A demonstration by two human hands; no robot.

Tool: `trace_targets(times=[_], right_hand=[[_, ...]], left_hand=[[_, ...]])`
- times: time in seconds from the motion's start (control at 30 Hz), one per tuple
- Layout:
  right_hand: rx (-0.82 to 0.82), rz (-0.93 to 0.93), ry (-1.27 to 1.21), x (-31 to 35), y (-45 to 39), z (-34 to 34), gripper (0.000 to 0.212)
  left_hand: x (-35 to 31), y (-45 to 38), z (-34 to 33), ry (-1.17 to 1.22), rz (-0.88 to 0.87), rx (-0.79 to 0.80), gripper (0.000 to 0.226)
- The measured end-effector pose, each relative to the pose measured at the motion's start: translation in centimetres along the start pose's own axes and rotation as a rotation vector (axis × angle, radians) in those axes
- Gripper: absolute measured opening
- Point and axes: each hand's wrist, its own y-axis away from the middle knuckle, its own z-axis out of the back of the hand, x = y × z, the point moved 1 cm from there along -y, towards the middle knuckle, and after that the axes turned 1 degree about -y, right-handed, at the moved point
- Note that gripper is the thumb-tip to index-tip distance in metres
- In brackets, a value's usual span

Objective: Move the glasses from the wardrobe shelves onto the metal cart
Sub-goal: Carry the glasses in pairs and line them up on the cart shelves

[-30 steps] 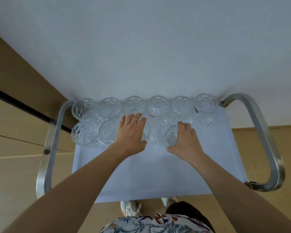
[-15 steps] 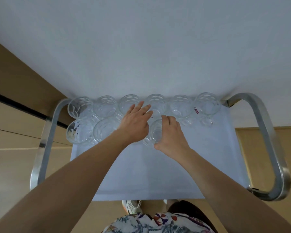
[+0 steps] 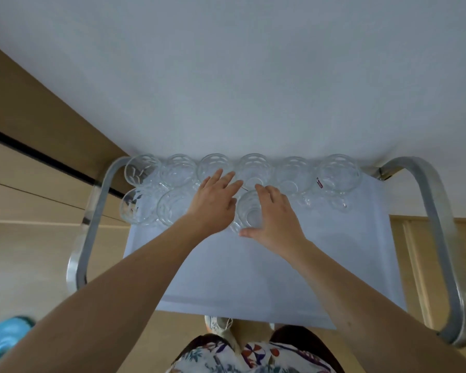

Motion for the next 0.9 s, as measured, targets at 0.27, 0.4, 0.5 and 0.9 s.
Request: trace_targets(times=[0.27, 0.4, 0.5, 0.9], right_hand=[[-0.075, -0.046, 0.005, 0.0, 2.3, 3.7, 0.103], [-0.153, -0.122, 0.031, 0.2, 4.8, 5.3, 0.097], [-0.203, -0.169, 0.063, 0.8, 7.3, 6.5, 0.094], [-0.439, -0.388, 0.162, -0.3, 23.6, 9.7, 0.092]], left_hand=[[-1.4, 2.5, 3.2, -0.019, 0.016, -0.016, 0.057], [-2.4, 3.5, 5.2, -0.057, -0.074, -0.067, 0.059], [-3.2, 4.9, 6.7, -0.049, -0.139, -0.106, 0.06], [-13.7, 10.5, 9.1, -0.029, -0.487, -0.189, 0.064]])
